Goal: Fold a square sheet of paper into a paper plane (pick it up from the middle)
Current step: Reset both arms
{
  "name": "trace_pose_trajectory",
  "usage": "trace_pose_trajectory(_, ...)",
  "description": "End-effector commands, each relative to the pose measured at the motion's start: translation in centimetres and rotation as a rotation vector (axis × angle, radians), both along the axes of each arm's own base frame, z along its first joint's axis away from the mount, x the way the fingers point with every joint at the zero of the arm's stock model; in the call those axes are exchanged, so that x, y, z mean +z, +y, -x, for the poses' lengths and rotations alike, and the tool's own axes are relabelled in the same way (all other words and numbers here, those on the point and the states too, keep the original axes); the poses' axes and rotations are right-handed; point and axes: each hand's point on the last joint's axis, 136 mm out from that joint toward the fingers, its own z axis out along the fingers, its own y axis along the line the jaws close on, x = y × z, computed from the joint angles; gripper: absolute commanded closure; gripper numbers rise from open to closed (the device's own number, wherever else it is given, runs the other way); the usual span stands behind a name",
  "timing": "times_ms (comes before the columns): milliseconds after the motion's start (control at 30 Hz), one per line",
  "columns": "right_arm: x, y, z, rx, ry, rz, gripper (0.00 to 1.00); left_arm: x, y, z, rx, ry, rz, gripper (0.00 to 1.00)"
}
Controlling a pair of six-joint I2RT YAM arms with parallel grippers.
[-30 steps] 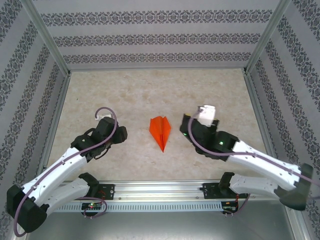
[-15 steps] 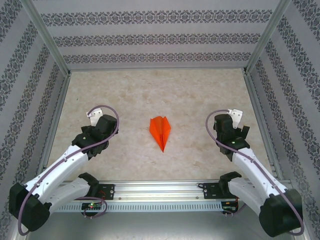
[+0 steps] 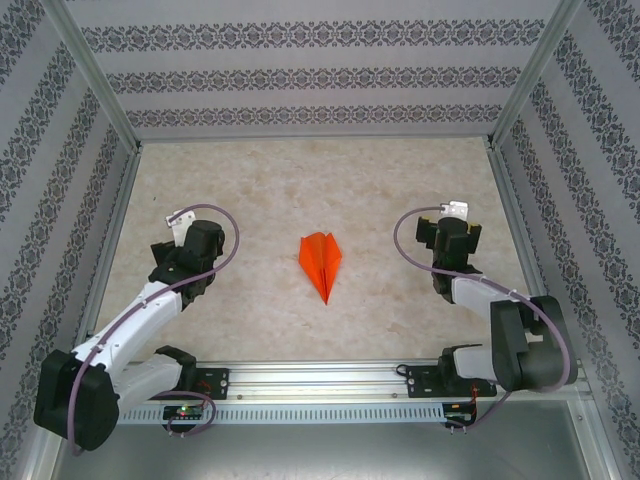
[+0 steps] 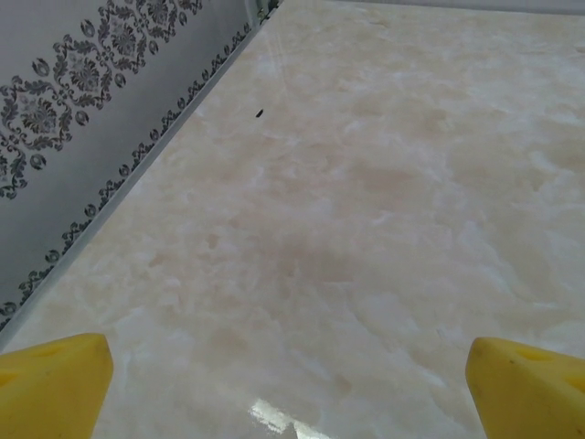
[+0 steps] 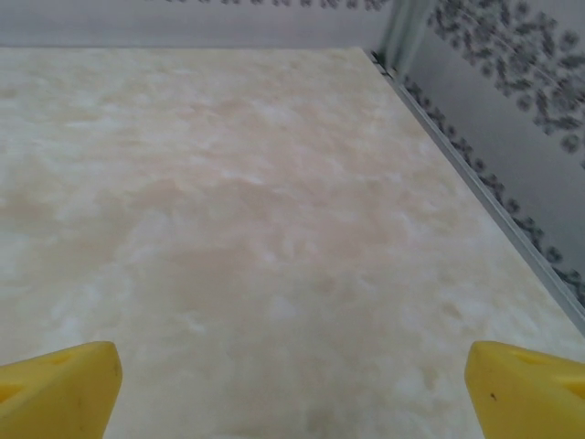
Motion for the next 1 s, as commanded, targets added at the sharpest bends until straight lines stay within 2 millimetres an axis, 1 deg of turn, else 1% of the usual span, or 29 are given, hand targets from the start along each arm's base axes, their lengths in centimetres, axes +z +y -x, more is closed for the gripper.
trace_pose_trajectory(0,3.0,2.3,-2.5,0.147,-0.129,0.006,0.04,1.4,0.2,-1.6,-0.015,-0.097,-0.018,0.0)
trace_pose_trajectory(33,3.1,2.5,-2.6,0.161,-0.189,0.009,0.04,1.3,0.2,-1.7,-0.022,-0.106,-0.021,0.0)
trace_pose_trajectory(67,3.0,1.5,-2.4,0.11,-0.221,-0.004,0.02,1.1,0.3,-1.8,-0.02,-0.116,-0.027,0.0)
trace_pose_trajectory(133,2.0,0.3,-1.9,0.112,-0.218,-0.076,0.03,1.1,0.5,-1.9,-0.017,-0.132,-0.026,0.0)
trace_pose_trajectory(167,1.9,0.1,-2.3,0.107,-0.255,-0.072,0.04,1.3,0.5,-2.0,-0.018,-0.141,-0.03,0.0)
trace_pose_trajectory(200,1.3,0.4,-2.2,0.11,-0.255,-0.057,0.04,1.4,0.5,-2.2,-0.023,-0.15,-0.033,0.0)
trace_pose_trajectory(233,0.6,0.4,-2.1,0.098,-0.187,-0.06,0.05,1.4,0.5,-2.4,-0.031,-0.157,-0.036,0.0)
trace_pose_trajectory(267,1.0,-0.1,-2.6,0.088,-0.163,-0.082,0.02,1.4,0.5,-2.6,-0.034,-0.161,-0.037,0.0)
trace_pose_trajectory(300,1.5,-0.3,-2.8,0.097,-0.211,-0.096,0.02,1.5,0.5,-2.7,-0.035,-0.168,-0.036,0.0)
trace_pose_trajectory(333,1.4,-0.4,-2.7,0.089,-0.232,-0.094,0.02,1.6,0.6,-3.0,-0.04,-0.178,-0.041,0.0)
trace_pose_trajectory(400,1.1,-0.4,-2.5,0.088,-0.183,-0.089,0.02,1.6,0.4,-3.5,-0.065,-0.196,-0.061,0.0)
trace_pose_trajectory(433,1.1,-0.2,-2.8,0.097,-0.169,-0.094,0.02,1.6,0.4,-3.8,-0.073,-0.2,-0.076,0.0)
trace_pose_trajectory(533,1.3,-0.1,-2.9,0.109,-0.185,-0.097,0.02,0.8,0.5,-4.5,-0.083,-0.209,-0.079,0.0)
trace_pose_trajectory(667,1.2,-0.1,-2.8,0.11,-0.179,-0.097,0.02,-1.3,-0.7,-6.1,-0.189,-0.192,-0.091,0.0)
trace_pose_trajectory(733,1.3,-0.1,-2.9,0.111,-0.182,-0.097,0.02,-2.3,-1.4,-6.9,-0.226,-0.216,-0.083,0.0)
trace_pose_trajectory(767,1.2,-0.1,-2.8,0.111,-0.18,-0.098,0.02,-2.0,-1.9,-7.6,-0.252,-0.231,-0.093,0.0)
trace_pose_trajectory(800,1.3,0.0,-2.9,0.113,-0.181,-0.098,0.02,-2.4,-2.6,-8.1,-0.304,-0.201,-0.103,0.0)
trace_pose_trajectory(867,1.2,-0.1,-2.9,0.111,-0.181,-0.097,0.02,-2.4,-2.5,-8.7,-0.309,-0.203,-0.139,0.0)
trace_pose_trajectory(967,1.3,-0.1,-2.9,0.111,-0.182,-0.098,0.02,-3.4,-1.1,-8.9,-0.287,-0.278,-0.103,0.0)
